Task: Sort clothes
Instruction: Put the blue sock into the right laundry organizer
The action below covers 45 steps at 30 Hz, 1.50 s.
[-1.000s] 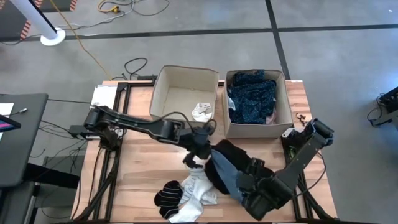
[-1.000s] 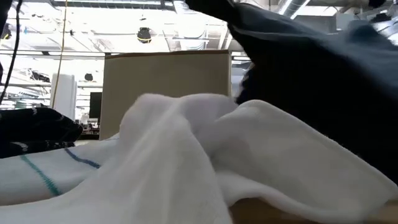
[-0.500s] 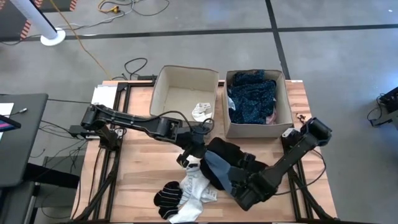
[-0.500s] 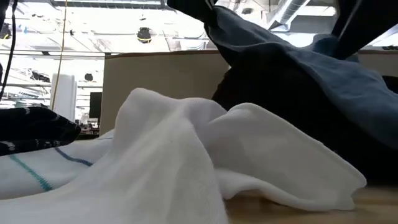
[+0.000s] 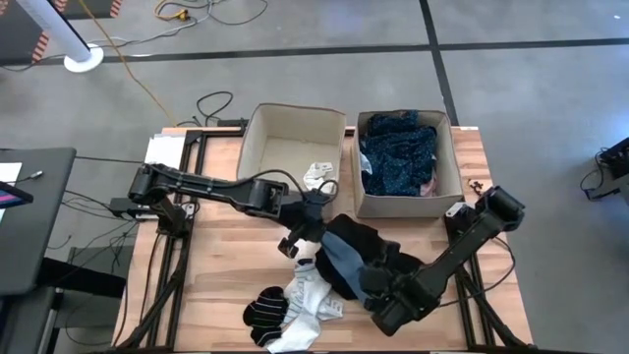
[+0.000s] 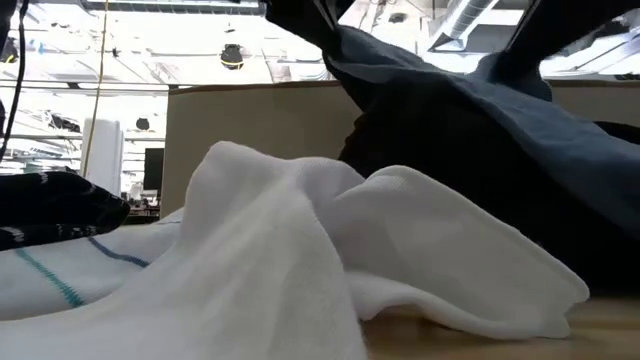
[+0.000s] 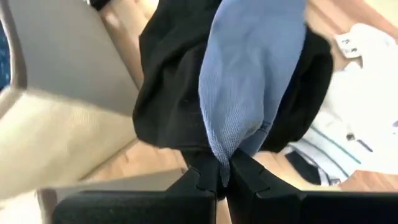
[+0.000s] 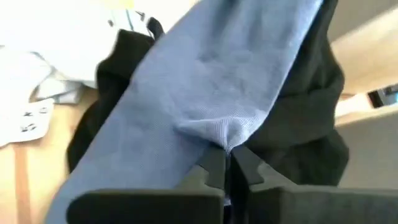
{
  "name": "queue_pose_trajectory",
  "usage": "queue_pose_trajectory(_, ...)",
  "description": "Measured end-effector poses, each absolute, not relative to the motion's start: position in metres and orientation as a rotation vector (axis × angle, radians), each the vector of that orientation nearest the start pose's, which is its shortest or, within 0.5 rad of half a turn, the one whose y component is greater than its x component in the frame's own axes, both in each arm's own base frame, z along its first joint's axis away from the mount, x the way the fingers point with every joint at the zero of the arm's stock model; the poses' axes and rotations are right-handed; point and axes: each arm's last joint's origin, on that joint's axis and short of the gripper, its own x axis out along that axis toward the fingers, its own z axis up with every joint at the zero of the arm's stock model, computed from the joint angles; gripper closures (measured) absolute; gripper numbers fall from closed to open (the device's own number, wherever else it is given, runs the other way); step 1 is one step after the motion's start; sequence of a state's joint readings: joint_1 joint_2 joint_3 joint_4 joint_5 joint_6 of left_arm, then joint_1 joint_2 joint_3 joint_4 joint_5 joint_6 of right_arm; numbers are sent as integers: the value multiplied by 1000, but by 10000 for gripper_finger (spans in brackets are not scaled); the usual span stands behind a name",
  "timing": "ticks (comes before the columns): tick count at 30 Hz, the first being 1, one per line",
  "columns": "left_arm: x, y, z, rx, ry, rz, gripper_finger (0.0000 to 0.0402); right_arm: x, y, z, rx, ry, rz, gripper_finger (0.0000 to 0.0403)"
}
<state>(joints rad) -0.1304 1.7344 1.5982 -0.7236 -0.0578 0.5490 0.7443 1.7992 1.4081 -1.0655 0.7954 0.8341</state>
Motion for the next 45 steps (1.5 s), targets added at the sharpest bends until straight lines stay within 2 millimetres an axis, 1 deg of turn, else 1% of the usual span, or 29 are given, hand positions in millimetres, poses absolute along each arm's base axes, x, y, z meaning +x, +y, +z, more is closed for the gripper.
queue_pose_trajectory(7, 373, -37, 315, 573, 853, -280, 391, 257, 227, 265, -286, 851, -423, 399)
queue_pose_trajectory(10, 373, -37, 315, 575, 856, -281, 371, 254, 229, 280, -315, 822, -433, 400)
queue_pose_trajectory(12, 371, -36, 316, 591, 859, -289, 344, 253, 229, 288, -329, 818, -437, 401)
queue_pose_trajectory(14, 368, -36, 321, 597, 846, -289, 307, 252, 228, 294, -338, 825, -442, 401)
queue_pose_trajectory(20, 349, -29, 347, 600, 793, -230, 169, 255, 219, 302, -354, 843, -471, 402)
queue_pose_trajectory(22, 342, -27, 358, 562, 750, -234, 133, 257, 216, 302, -365, 853, -478, 402)
queue_pose_trajectory(24, 339, -27, 368, 474, 672, -306, 109, 260, 213, 302, -381, 860, -481, 402)
queue_pose_trajectory(27, 344, -33, 371, 374, 579, -448, 97, 267, 204, 302, -408, 871, -498, 402)
queue_pose_trajectory(29, 353, -39, 364, 357, 560, -506, 96, 272, 198, 303, -422, 872, -516, 403)
queue_pose_trajectory(31, 364, -43, 354, 350, 558, -522, 95, 275, 192, 305, -430, 866, -530, 403)
queue_pose_trajectory(34, 381, -45, 340, 318, 550, -513, 95, 279, 184, 311, -435, 841, -542, 403)
queue_pose_trajectory(38, 402, -39, 326, 258, 519, -469, 95, 280, 180, 322, -432, 787, -525, 403)
queue_pose_trajectory(41, 412, -33, 322, 230, 485, -414, 95, 279, 179, 331, -427, 752, -504, 403)
queue_pose_trajectory(45, 416, -30, 326, 235, 423, -393, 95, 278, 181, 336, -449, 720, -485, 403)
